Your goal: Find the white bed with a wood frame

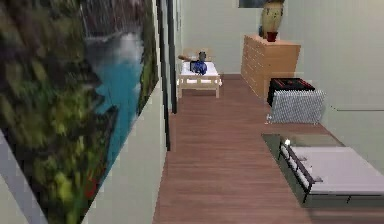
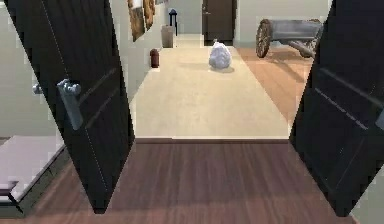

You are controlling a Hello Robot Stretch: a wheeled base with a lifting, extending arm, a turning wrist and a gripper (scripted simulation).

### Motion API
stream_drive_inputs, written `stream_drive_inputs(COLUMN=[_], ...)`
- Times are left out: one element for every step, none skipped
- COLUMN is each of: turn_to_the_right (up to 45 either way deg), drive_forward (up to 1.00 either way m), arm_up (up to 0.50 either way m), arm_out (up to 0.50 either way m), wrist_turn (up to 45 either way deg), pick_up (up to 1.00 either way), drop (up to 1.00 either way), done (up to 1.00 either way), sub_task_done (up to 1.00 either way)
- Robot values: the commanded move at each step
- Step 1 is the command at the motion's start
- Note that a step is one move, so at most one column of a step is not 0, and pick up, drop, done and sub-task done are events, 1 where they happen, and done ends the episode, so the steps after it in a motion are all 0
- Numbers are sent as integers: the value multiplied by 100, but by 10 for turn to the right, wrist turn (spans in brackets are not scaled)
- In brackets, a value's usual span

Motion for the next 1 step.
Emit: stream_drive_inputs(turn_to_the_right=[0], drive_forward=[100], arm_up=[0], arm_out=[0], wrist_turn=[0], pick_up=[0], drop=[0], done=[0], sub_task_done=[0])
